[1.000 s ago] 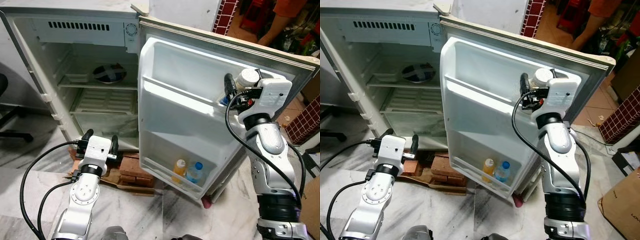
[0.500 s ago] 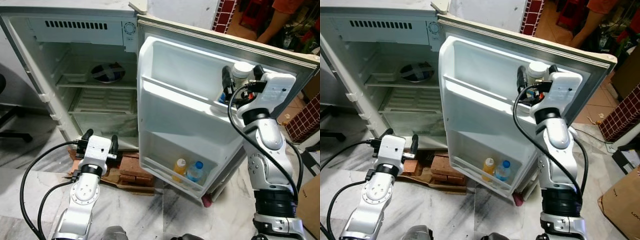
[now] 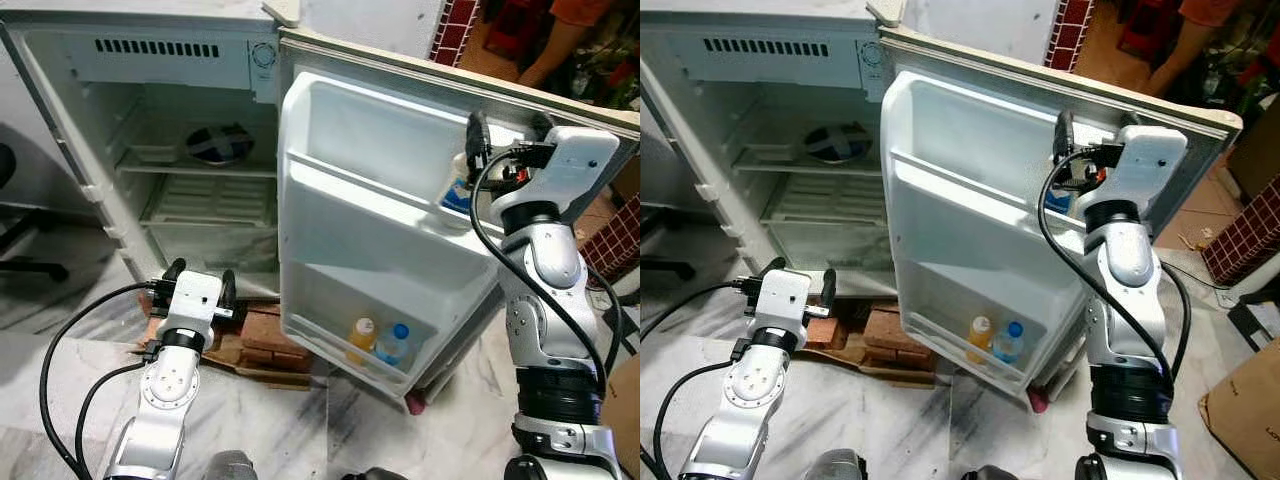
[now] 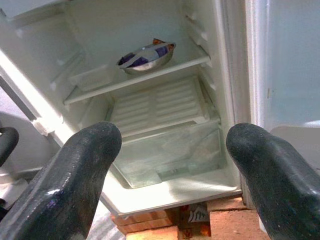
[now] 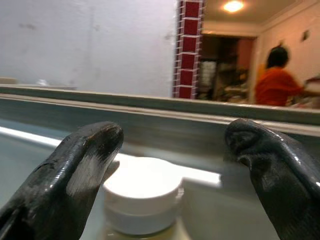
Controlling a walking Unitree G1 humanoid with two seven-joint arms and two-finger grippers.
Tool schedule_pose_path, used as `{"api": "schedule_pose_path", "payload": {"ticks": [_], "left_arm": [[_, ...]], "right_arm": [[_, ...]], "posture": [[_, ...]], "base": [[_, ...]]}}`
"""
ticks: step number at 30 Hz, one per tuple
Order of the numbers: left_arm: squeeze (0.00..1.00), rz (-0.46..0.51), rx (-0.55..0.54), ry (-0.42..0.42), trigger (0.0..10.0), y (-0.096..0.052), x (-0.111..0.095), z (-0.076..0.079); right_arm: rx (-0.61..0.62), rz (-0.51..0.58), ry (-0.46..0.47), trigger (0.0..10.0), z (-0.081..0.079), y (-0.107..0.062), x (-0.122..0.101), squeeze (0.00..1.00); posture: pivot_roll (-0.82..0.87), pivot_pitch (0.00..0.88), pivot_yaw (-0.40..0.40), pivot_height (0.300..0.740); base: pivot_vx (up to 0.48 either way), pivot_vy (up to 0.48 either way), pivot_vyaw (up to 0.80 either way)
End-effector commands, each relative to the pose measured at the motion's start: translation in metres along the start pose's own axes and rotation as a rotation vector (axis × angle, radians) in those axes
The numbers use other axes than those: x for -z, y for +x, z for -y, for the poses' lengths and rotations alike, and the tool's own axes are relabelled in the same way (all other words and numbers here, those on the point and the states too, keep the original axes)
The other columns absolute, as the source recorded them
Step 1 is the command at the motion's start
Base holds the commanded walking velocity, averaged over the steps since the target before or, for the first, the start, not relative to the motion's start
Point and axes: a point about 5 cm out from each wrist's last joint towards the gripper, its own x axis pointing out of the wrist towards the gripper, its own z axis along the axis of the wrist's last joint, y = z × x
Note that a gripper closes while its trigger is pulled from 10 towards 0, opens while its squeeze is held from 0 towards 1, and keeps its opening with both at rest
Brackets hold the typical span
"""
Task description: Restocking fridge
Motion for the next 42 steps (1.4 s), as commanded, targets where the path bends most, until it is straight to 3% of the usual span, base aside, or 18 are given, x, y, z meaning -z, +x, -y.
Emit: {"api": "schedule_pose_path", "payload": {"ticks": [1, 4, 10, 11, 12, 13, 14, 15, 26, 42], "left_arm": [[0.00, -0.013, -0.007, 0.004, 10.0, 0.001, 0.002, 0.000], [0.00, -0.014, -0.004, 0.006, 10.0, 0.001, 0.002, -0.001], [0.00, -0.014, 0.004, 0.011, 10.0, 0.002, 0.002, -0.001], [0.00, -0.015, 0.004, 0.011, 10.0, 0.002, 0.002, -0.001], [0.00, -0.016, 0.004, 0.011, 10.0, 0.003, 0.002, -0.001], [0.00, -0.017, 0.005, 0.012, 10.0, 0.003, 0.002, -0.001], [0.00, -0.017, 0.005, 0.012, 10.0, 0.003, 0.002, -0.001], [0.00, -0.018, 0.008, 0.012, 10.0, 0.003, 0.003, 0.000], [0.00, -0.015, 0.011, 0.020, 10.0, 0.006, 0.002, -0.002], [0.00, -0.009, 0.013, 0.021, 10.0, 0.009, 0.001, -0.001]], "right_arm": [[0.140, 0.044, -0.059, 10.0, 0.030, -0.003, -0.009, 1.00], [0.111, 0.022, -0.030, 10.0, 0.028, -0.006, -0.003, 1.00], [-0.066, 0.044, 0.080, 10.0, 0.003, -0.012, -0.008, 1.00], [-0.086, 0.045, 0.098, 10.0, 0.000, -0.014, -0.009, 0.88], [-0.101, 0.051, 0.111, 10.0, -0.003, -0.016, -0.010, 0.64], [-0.107, 0.055, 0.115, 10.0, -0.006, -0.018, -0.011, 0.12], [-0.107, 0.055, 0.115, 10.0, -0.006, -0.018, -0.011, 0.12], [-0.102, 0.059, 0.123, 10.0, -0.008, -0.019, -0.012, 0.00], [-0.093, 0.132, 0.147, 10.0, -0.014, -0.007, -0.029, 0.00], [0.038, 0.119, -0.004, 10.0, 0.008, -0.005, -0.022, 0.00]], "posture": [[0.11, 0.046, -0.054, 0.740], [0.10, 0.044, -0.049, 0.740], [0.10, 0.045, -0.047, 0.740], [0.10, 0.045, -0.046, 0.740], [0.10, 0.045, -0.046, 0.740], [0.10, 0.046, -0.044, 0.740], [0.10, 0.046, -0.044, 0.740], [0.10, 0.044, -0.042, 0.740], [0.11, 0.032, -0.038, 0.740], [0.10, 0.025, -0.035, 0.740]], "base": [[0.000, 0.000, 0.00], [0.000, 0.000, 0.00], [0.000, 0.000, 0.00], [0.000, 0.000, 0.00], [0.000, 0.000, 0.00], [0.000, 0.000, 0.00], [0.000, 0.000, 0.00], [0.000, 0.000, 0.00], [-0.238, 0.000, 0.00], [-0.281, 0.000, 0.00]]}}
